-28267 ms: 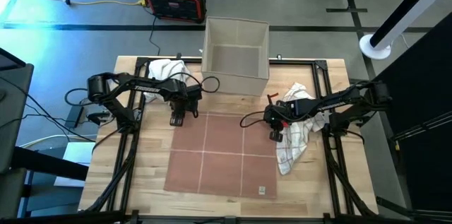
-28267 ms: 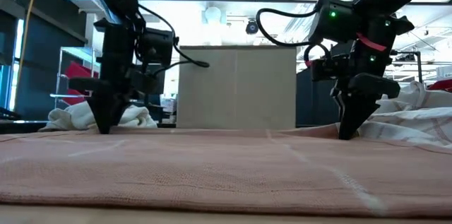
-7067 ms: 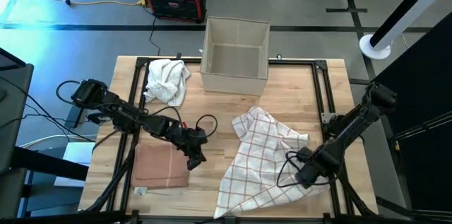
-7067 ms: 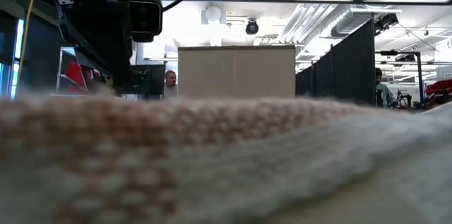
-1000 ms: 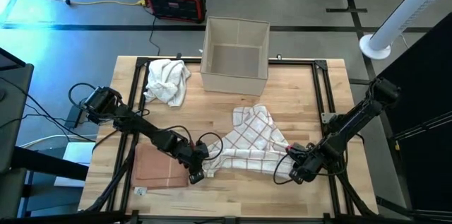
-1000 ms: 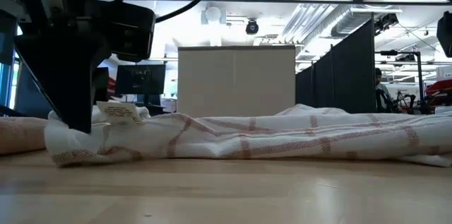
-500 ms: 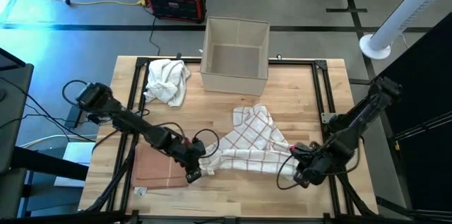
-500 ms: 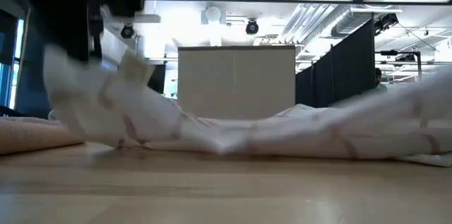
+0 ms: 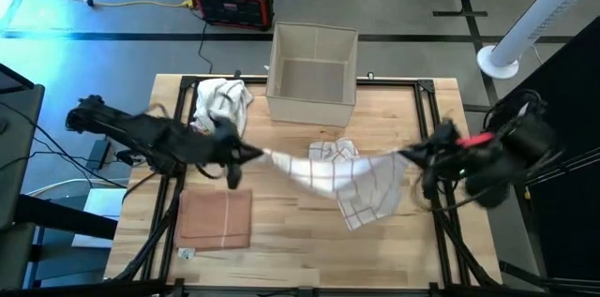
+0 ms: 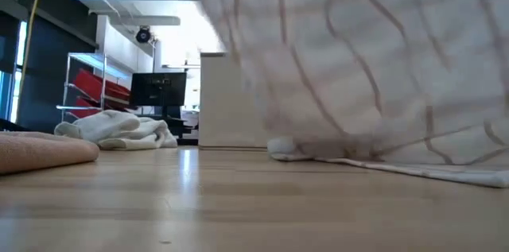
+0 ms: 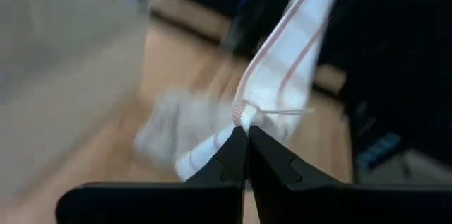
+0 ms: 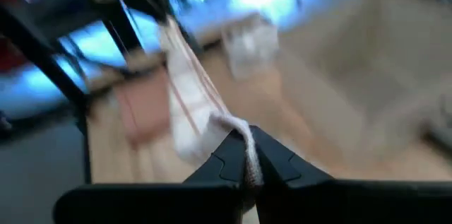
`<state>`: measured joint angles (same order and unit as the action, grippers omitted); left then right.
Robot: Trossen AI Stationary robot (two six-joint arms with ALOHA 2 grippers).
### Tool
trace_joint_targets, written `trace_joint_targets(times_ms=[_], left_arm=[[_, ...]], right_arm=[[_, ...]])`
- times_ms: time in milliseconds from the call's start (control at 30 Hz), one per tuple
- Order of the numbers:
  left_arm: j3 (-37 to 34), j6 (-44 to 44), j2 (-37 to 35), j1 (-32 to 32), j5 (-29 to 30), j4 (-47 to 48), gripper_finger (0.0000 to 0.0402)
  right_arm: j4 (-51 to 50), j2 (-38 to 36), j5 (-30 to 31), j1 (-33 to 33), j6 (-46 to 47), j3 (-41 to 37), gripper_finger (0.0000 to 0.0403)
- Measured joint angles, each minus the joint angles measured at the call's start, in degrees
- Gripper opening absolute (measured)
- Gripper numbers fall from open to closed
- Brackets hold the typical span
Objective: Fold towel
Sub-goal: Fold the right white towel
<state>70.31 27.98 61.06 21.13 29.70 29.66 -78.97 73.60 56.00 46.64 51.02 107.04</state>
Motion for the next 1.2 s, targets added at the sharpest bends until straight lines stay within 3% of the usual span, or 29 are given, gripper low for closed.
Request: trace_joint_targets(times_ms=[167, 333, 667, 767, 967, 1200], left_arm=[[4.75, -14.32, -1.06, 2.98, 0.16, -14.14, 0.0], [9.02, -24.5, -0.22, 7.51, 0.18, -23.25, 0.0], [16.26, -34.37, 5.51, 16.63, -5.46, -34.66, 0.0], [19.96, -36.53, 8.08, 18.13, -6.6, -35.5, 0.0], [28.47, -40.6, 13.24, 19.7, -6.94, -35.6, 0.0], [36.28, -40.74, 16.56, 19.93, -2.7, -32.03, 0.0]], right_arm=[[18.04, 2.04, -0.57, 1.68, -24.27, 7.17, 0.0], [35.52, 3.88, -5.52, 4.26, -43.1, 10.34, 0.0], [55.53, 8.71, -26.88, 12.15, -59.52, 12.95, 0.0], [60.76, 9.53, -29.92, 15.16, -65.91, 12.95, 0.0], [70.02, 9.67, -25.07, 22.08, -80.26, 12.95, 0.0], [78.96, 9.63, -7.66, 30.0, -93.85, 12.95, 0.0]])
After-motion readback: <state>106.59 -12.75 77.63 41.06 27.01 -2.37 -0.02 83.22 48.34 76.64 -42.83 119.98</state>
